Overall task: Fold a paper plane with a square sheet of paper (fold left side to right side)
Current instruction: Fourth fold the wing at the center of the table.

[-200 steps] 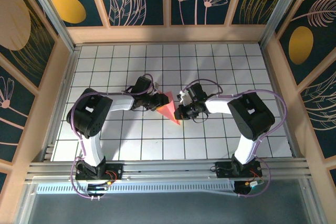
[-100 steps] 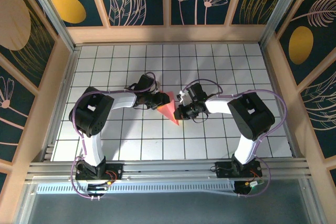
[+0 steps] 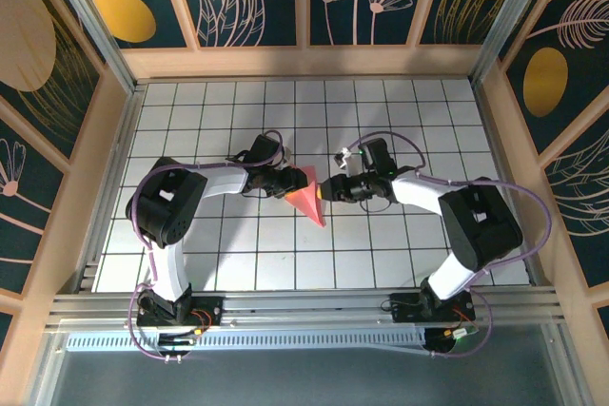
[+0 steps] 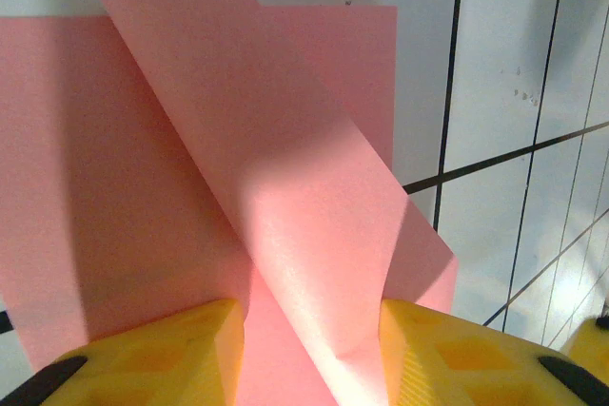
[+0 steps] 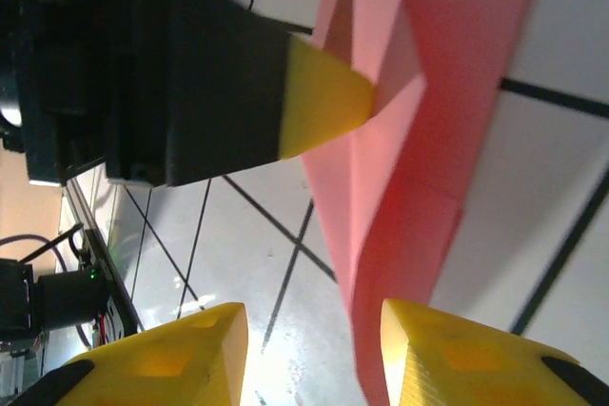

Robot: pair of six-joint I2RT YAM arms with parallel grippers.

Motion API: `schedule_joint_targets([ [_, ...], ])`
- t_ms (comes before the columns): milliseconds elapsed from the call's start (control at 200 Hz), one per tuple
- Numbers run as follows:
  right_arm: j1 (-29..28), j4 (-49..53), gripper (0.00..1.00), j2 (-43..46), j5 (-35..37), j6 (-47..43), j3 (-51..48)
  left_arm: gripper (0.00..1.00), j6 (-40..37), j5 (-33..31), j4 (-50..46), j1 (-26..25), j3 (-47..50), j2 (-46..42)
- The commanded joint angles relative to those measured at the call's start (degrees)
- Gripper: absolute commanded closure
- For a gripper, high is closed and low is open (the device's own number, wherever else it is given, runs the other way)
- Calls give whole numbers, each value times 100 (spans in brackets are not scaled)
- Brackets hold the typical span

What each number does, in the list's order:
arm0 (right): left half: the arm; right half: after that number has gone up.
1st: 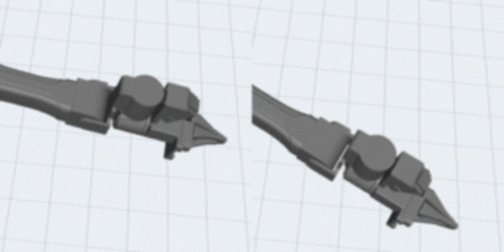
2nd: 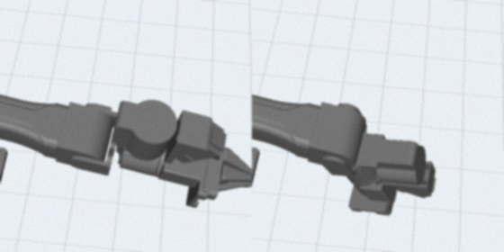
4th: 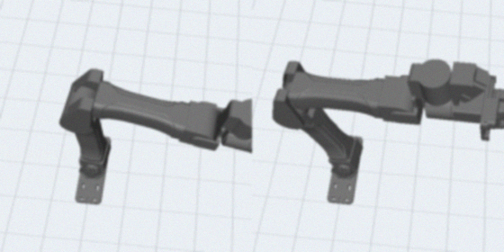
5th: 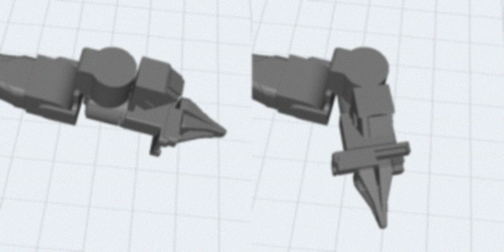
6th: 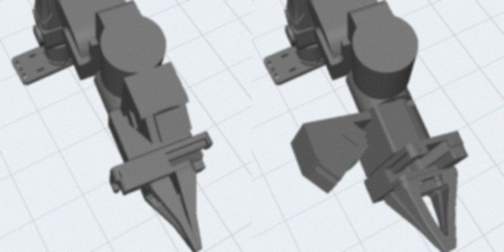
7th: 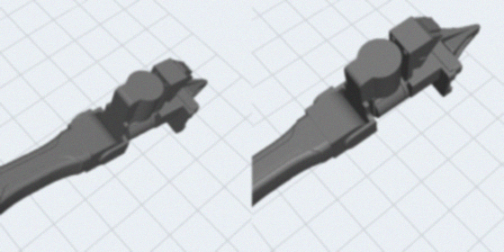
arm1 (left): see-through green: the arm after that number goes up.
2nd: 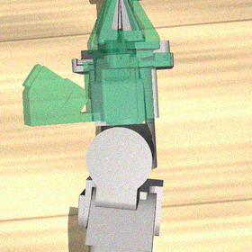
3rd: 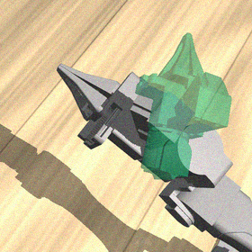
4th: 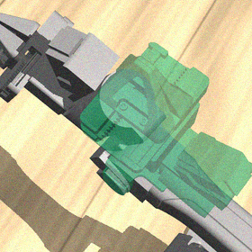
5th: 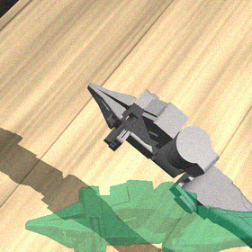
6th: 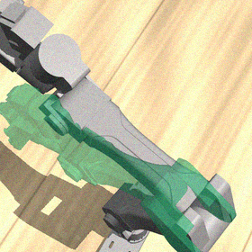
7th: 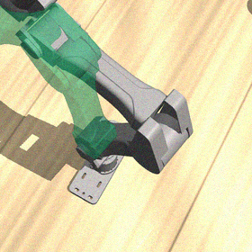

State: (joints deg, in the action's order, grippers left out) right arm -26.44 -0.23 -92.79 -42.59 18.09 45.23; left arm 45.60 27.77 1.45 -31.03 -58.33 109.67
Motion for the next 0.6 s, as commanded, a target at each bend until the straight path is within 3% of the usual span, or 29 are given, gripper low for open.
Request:
schedule_joint_targets([
  [0,61,-128,58,-165,-323,-177,44,58,-146,-452,-400,27,49,309],
  [310,-87,-635,59,-959,-410,-60,509,58,-127,-417,-364,26,35,311],
  [596,-175,-743,68,-1314,-373,-15,614,58,-129,-413,-356,21,30,307],
])
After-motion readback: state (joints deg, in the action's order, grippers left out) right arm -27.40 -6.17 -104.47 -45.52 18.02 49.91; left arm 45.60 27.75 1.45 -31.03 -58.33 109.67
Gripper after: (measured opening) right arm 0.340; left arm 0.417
